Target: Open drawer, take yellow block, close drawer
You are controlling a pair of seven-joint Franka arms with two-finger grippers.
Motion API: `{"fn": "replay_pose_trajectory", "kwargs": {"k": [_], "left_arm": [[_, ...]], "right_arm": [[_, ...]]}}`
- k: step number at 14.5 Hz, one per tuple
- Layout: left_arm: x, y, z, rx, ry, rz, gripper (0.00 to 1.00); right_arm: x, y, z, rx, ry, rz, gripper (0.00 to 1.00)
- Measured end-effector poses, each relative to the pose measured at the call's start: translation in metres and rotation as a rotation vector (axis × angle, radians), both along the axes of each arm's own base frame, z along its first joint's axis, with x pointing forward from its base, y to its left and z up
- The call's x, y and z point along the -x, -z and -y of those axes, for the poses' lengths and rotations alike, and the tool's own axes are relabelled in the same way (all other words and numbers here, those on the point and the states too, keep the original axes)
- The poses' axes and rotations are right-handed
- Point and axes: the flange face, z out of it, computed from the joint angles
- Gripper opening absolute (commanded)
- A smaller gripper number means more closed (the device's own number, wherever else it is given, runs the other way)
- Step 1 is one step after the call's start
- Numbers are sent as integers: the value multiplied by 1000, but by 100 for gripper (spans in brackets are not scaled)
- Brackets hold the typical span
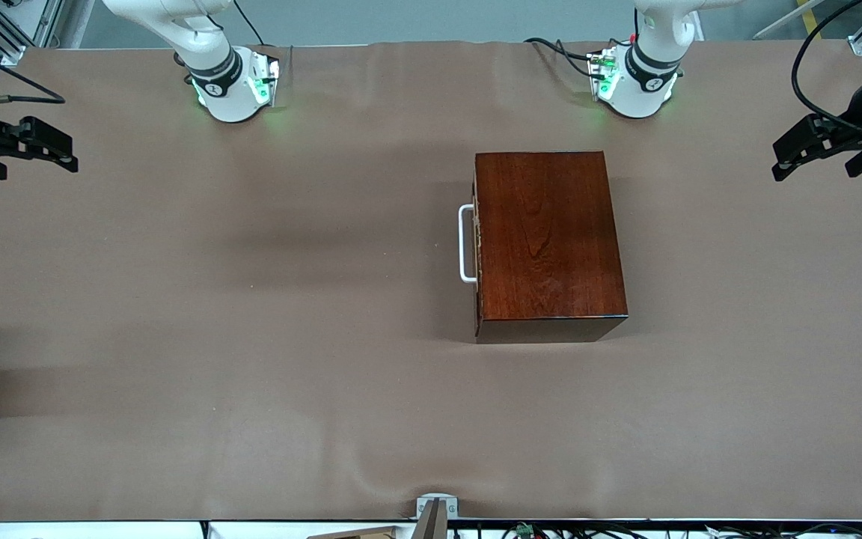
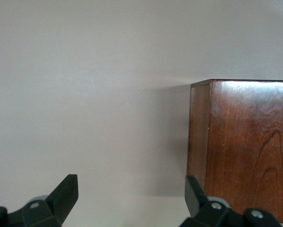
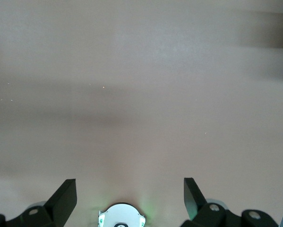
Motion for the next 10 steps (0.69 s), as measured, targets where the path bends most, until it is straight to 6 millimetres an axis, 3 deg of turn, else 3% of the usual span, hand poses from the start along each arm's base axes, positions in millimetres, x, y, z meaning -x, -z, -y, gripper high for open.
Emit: {"fn": "replay_pose_trajectory", "kwargs": {"k": [4, 8, 10], "left_arm": [[0, -2, 0, 0, 0, 5, 100], [0, -8, 2, 1, 5, 18, 100], [0, -7, 12, 1, 24, 16, 100]], "right_arm": [[1, 0, 11, 0, 22, -3, 100], [1, 0, 9, -3, 17, -5, 100], [0, 0, 7, -3, 13, -3, 100]]}}
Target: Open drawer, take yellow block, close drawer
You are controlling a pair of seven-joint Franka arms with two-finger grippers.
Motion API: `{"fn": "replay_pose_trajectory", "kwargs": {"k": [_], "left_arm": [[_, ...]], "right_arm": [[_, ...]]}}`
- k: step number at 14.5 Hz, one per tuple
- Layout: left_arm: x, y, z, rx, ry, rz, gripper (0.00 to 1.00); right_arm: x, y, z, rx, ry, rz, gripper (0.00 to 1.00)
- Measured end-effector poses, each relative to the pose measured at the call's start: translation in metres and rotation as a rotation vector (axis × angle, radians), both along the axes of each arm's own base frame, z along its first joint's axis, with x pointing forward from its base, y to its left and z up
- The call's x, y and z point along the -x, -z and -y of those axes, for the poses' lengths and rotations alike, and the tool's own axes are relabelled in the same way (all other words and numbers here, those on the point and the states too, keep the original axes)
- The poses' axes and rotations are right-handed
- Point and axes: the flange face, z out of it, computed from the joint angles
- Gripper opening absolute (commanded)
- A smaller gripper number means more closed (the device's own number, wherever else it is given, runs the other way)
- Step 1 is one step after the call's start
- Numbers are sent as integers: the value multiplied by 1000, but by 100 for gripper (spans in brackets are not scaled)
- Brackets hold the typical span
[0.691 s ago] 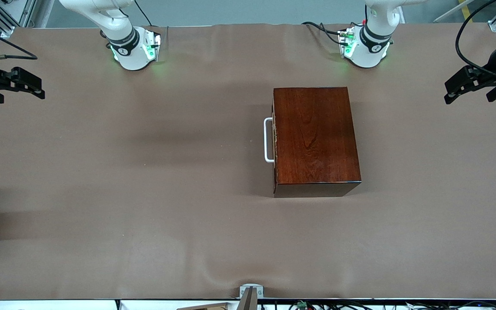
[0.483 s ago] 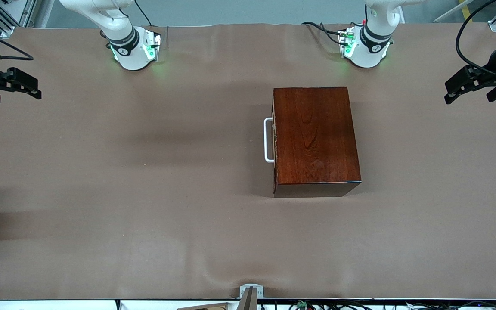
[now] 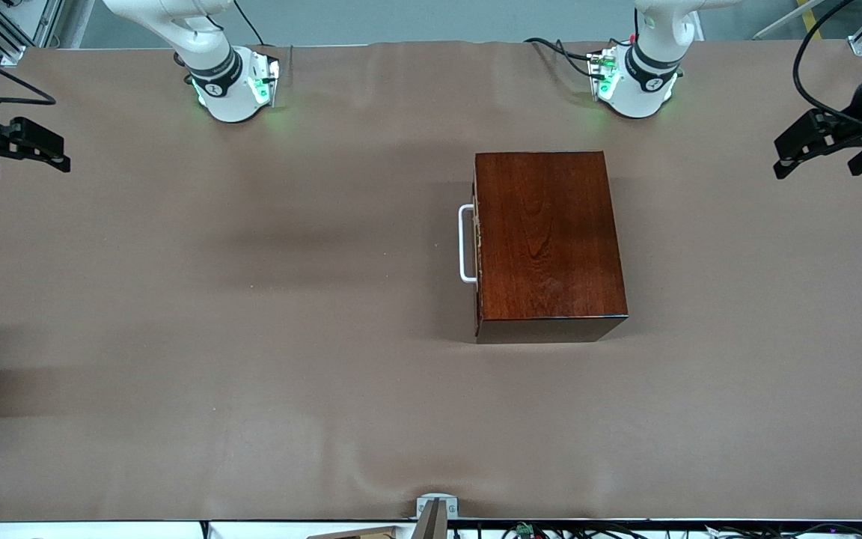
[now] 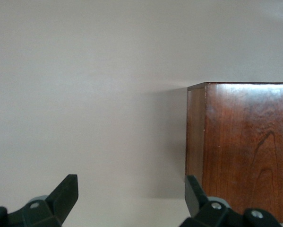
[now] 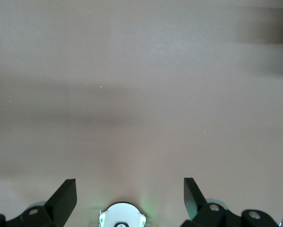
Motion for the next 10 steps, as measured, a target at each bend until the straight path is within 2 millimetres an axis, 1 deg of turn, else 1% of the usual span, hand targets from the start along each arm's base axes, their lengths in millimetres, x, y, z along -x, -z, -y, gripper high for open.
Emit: {"fn": "replay_pose_trajectory", "kwargs": {"k": [1, 3, 6, 8, 10], "left_arm": [[0, 2, 10, -1, 19, -4, 100], [0, 9, 39, -2, 71, -16, 100], [-2, 25, 81, -1, 151, -48, 100], [-3, 44, 120, 6, 214, -83, 100], [-2, 67, 168, 22, 234, -121, 100]], "right_arm": [[0, 0, 1, 0, 2, 0, 100], [0, 0, 3, 0, 6, 2, 100], [0, 0, 3, 0, 6, 2, 100], [0, 0, 4, 0, 8, 3, 100], [0, 0, 6, 0, 10, 2, 100]]}}
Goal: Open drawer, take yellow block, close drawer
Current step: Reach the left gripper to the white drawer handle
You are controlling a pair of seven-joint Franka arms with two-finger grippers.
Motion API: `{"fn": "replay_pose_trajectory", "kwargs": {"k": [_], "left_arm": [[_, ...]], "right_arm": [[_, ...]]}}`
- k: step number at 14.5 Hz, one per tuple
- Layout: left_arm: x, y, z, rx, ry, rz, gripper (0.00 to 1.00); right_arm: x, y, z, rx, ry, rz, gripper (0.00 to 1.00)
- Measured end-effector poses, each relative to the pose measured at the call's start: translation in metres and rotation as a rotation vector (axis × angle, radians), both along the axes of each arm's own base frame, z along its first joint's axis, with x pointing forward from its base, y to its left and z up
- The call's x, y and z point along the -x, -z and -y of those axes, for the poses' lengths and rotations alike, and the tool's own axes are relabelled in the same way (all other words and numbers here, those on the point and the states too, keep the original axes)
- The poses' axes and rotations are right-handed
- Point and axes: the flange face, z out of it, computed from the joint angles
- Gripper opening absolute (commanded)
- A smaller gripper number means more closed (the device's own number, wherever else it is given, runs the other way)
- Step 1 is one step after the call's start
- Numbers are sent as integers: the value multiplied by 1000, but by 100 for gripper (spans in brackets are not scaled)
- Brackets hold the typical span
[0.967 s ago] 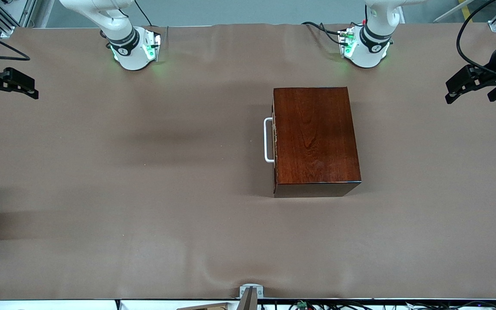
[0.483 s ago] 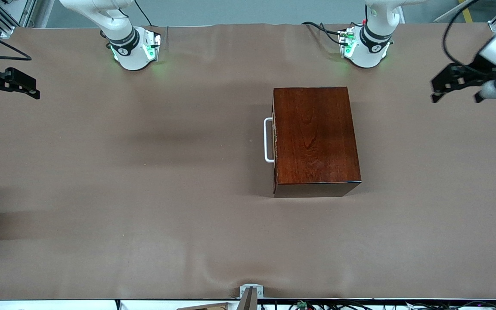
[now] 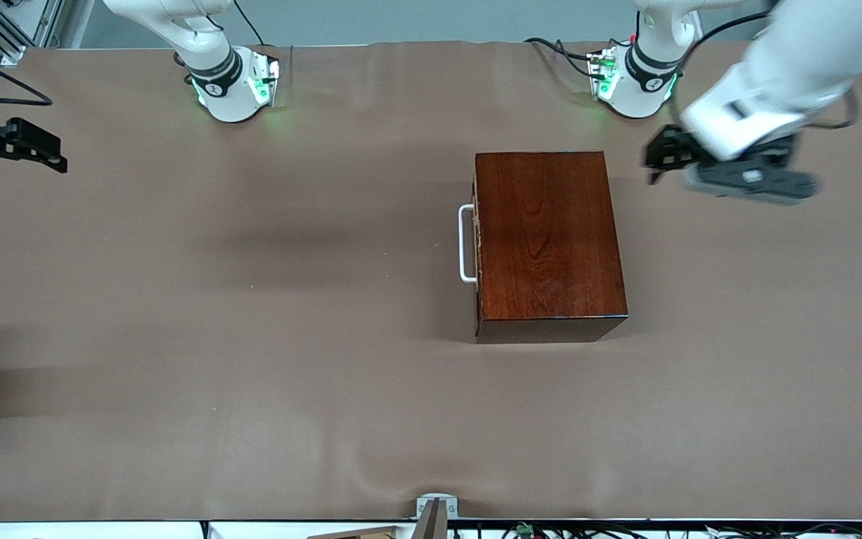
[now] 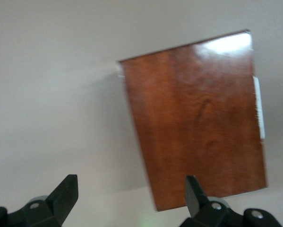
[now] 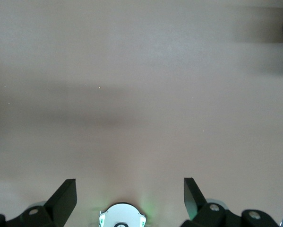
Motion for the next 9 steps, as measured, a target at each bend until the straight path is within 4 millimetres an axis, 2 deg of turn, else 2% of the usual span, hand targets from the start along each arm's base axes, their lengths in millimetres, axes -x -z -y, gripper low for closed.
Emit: {"fn": "replay_pose_trajectory", "kwargs": {"k": [3, 6, 8, 9], "left_arm": [[9, 30, 84, -46, 72, 8, 100], [29, 58, 173, -68, 46, 19, 100], [37, 79, 216, -53, 2, 13, 100], [36, 91, 229, -49, -21, 17, 100]], "right_arm": [[0, 1, 3, 0, 6, -1, 100], [0, 1, 11, 0, 21, -3, 100], [0, 2, 14, 0, 27, -3, 100], [0, 2, 15, 0, 28, -4, 100]]}}
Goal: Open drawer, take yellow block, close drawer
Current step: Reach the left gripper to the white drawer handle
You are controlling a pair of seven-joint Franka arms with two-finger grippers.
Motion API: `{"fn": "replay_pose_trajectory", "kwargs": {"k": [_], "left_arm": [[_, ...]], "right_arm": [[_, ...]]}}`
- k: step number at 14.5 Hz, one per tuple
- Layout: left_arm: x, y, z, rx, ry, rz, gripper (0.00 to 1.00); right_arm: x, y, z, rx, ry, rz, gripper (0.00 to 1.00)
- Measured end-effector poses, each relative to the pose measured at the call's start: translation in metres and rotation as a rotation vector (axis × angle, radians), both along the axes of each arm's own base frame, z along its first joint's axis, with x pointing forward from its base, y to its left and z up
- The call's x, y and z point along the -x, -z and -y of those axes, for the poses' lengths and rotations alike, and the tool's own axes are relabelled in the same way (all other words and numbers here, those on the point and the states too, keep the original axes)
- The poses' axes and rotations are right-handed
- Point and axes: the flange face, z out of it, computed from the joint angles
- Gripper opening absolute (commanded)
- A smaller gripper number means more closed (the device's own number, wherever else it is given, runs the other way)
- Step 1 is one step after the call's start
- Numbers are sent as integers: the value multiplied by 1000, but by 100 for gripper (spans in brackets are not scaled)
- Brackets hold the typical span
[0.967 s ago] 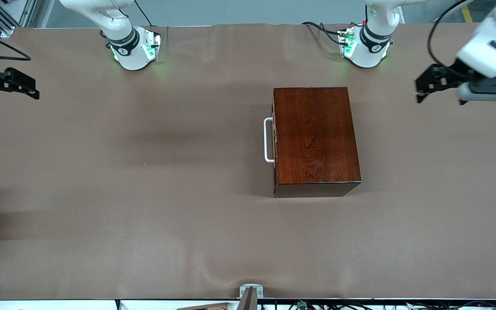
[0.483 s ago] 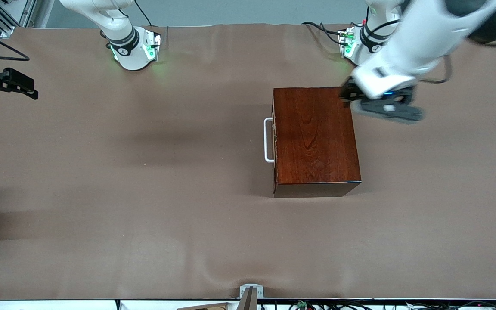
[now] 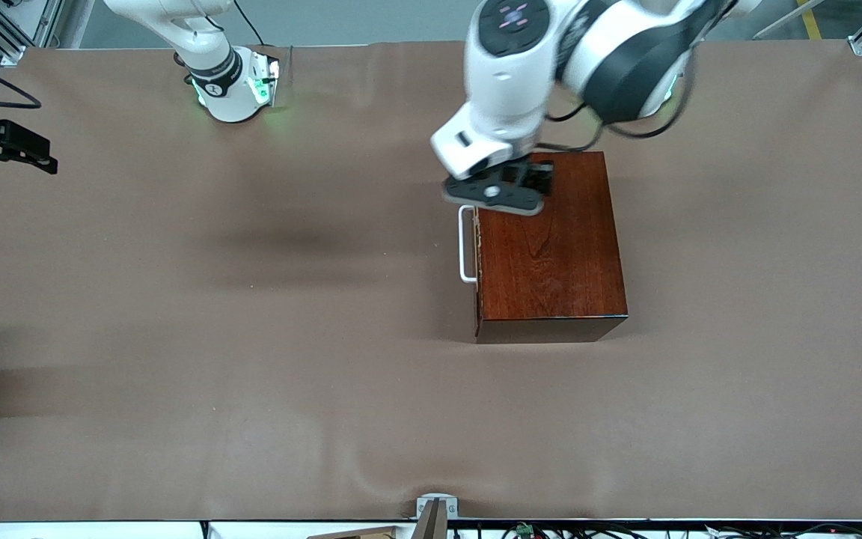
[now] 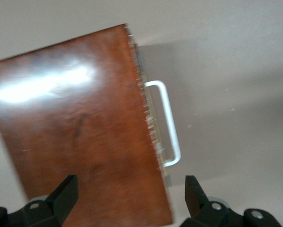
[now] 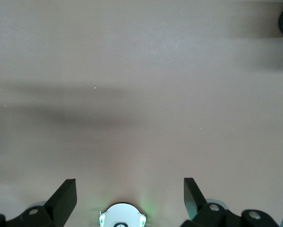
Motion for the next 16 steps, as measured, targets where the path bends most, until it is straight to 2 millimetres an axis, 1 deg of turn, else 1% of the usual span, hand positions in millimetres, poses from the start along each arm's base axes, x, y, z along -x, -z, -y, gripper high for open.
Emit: {"fn": "replay_pose_trajectory", "kwargs": {"k": [3, 4, 6, 8, 9, 11, 14, 16], "left_arm": [[-3, 36, 30, -53, -63, 39, 100], [1, 48, 45, -78, -93, 58, 100], [16, 73, 78, -121, -132, 111, 100], [30, 100, 104, -146, -150, 142, 100], [33, 116, 111, -157, -157, 143, 100], [34, 141, 116, -180, -166, 140, 100], [37, 169, 120, -219, -177, 134, 100], [41, 182, 122, -236, -191, 131, 100]], "right_arm": [[0, 1, -1, 0, -1, -1, 100], [0, 1, -1, 0, -1, -1, 100], [0, 1, -1, 0, -1, -2, 100], [0, 1, -1, 0, -1, -2, 100], [0, 1, -1, 0, -2, -2, 100], [-1, 1, -3, 0, -6, -2, 100], [-1, 1, -9, -1, -17, -2, 100], [-1, 1, -10, -1, -19, -4, 100]]}}
